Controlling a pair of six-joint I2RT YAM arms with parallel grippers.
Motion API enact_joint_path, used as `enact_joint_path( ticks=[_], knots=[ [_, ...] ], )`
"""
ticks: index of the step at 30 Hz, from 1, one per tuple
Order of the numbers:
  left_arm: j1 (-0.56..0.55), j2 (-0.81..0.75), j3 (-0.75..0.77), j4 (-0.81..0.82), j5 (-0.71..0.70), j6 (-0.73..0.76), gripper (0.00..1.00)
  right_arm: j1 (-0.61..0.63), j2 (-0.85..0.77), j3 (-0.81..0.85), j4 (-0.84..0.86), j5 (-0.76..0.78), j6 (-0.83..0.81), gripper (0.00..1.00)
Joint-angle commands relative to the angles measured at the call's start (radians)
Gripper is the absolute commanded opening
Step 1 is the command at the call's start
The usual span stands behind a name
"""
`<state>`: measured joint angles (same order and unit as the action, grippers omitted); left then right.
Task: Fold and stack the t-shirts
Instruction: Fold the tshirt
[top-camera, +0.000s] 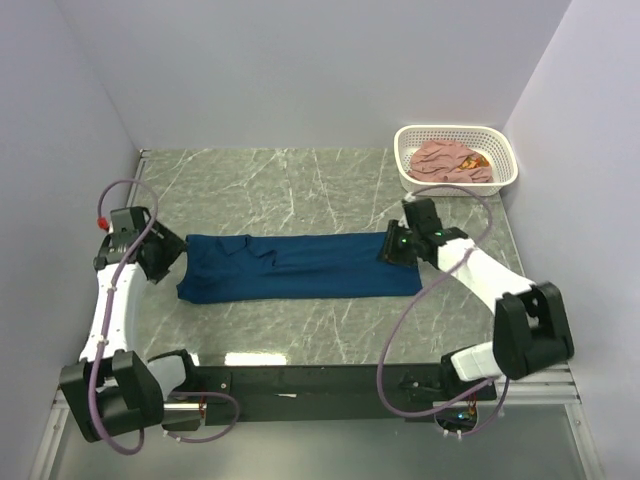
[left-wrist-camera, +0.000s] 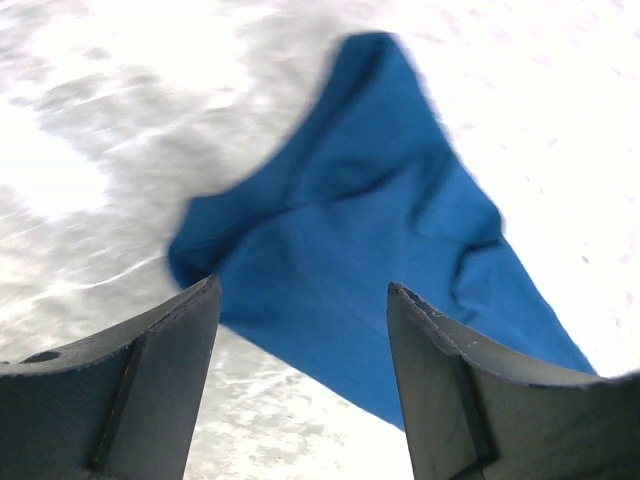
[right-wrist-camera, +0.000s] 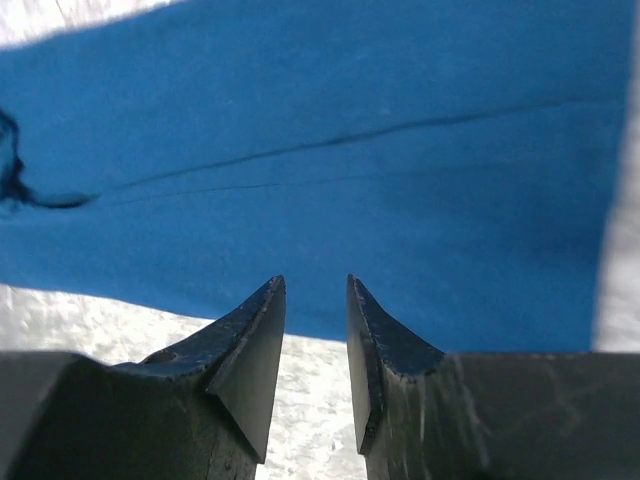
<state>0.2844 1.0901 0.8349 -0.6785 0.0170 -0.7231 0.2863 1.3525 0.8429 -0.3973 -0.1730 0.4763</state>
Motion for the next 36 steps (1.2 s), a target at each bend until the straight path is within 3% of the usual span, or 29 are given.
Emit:
enact_joint_path(
  ticks=[1,5,9,14,18,24,31,36],
  knots=[
    [-0.079,0.020,0.066,0.032,0.000,0.044,0.73,0.071,0.080,0.073,0.058,-0.046,-0.042,0.38],
    [-0.168,0.152,0.125,0.079,0.047,0.027,0.69,0.189,0.183,0.214,0.063,-0.034,-0.109,0.37],
    [-0.243,0.313,0.185,0.131,0.090,-0.005,0.56,0.313,0.304,0.336,0.075,-0.010,-0.171,0.36],
    [-0.266,0.445,0.260,0.178,0.126,-0.029,0.47,0.464,0.448,0.523,0.097,0.059,-0.272,0.35],
    [-0.266,0.546,0.302,0.206,0.139,-0.021,0.46,0.585,0.572,0.630,0.135,0.139,-0.338,0.34],
    [-0.266,0.637,0.334,0.220,0.153,-0.010,0.47,0.654,0.750,0.827,0.127,0.233,-0.406,0.34],
    [-0.266,0.649,0.290,0.249,0.143,-0.003,0.62,0.705,0.901,0.981,0.123,0.374,-0.447,0.35],
    [-0.268,0.654,0.273,0.246,0.147,0.002,0.62,0.711,0.962,1.045,0.095,0.400,-0.467,0.35]
  ],
)
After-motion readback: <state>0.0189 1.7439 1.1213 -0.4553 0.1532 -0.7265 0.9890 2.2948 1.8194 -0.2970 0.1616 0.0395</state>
